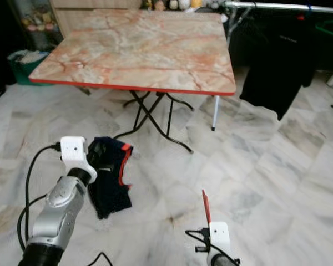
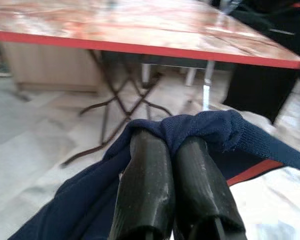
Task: Hang hanger
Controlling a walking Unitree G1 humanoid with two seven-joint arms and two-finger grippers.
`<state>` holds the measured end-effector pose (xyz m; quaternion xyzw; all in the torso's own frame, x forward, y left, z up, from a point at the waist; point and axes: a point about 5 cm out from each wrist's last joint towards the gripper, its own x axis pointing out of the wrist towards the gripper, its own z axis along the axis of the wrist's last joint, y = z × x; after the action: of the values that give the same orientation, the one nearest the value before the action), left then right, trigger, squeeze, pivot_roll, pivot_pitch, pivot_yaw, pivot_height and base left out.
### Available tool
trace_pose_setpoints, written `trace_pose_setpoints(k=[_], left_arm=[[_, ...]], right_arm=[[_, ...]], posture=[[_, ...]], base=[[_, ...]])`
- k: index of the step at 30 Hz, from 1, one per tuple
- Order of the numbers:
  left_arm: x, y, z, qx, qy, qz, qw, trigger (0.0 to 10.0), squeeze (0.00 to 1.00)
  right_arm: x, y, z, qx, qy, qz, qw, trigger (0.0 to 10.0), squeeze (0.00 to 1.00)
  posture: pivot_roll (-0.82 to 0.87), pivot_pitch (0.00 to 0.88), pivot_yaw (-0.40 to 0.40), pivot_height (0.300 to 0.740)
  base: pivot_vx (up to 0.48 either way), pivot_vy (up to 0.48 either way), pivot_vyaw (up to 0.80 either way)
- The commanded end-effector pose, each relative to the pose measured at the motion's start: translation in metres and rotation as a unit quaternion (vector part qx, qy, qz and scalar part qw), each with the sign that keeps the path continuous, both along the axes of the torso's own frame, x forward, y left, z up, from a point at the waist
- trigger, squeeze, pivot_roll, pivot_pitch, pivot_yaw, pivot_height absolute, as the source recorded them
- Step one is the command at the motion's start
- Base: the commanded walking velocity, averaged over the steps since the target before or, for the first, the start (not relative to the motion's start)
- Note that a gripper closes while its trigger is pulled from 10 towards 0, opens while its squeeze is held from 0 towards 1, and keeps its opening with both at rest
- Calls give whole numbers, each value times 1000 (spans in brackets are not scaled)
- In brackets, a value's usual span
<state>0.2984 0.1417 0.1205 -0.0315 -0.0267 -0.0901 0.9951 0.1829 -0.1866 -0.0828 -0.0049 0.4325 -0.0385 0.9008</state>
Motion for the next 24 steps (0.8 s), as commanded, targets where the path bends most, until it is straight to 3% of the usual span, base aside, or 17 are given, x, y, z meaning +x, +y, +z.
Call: trace_pose_setpoints(k=[1,10,24], left_arm=[[-3,2,9,18,-18,-9,1000,10000,0],[-5,3,14,20,-30,-15,999,10000,0],[-7,-1,18,12,-37,-16,999,10000,0]], right_arm=[[-2,-3,-1,1,3,-10,1000,10000,0],[-2,-2,-1,2,3,-5,1000,10000,0],[-5,1,-2,6,6,-6,1000,10000,0]], posture=[[0,63,-38,740],[6,46,-37,740],[11,0,-25,740]], base=[[0,0,0],[0,0,0],[333,0,0]])
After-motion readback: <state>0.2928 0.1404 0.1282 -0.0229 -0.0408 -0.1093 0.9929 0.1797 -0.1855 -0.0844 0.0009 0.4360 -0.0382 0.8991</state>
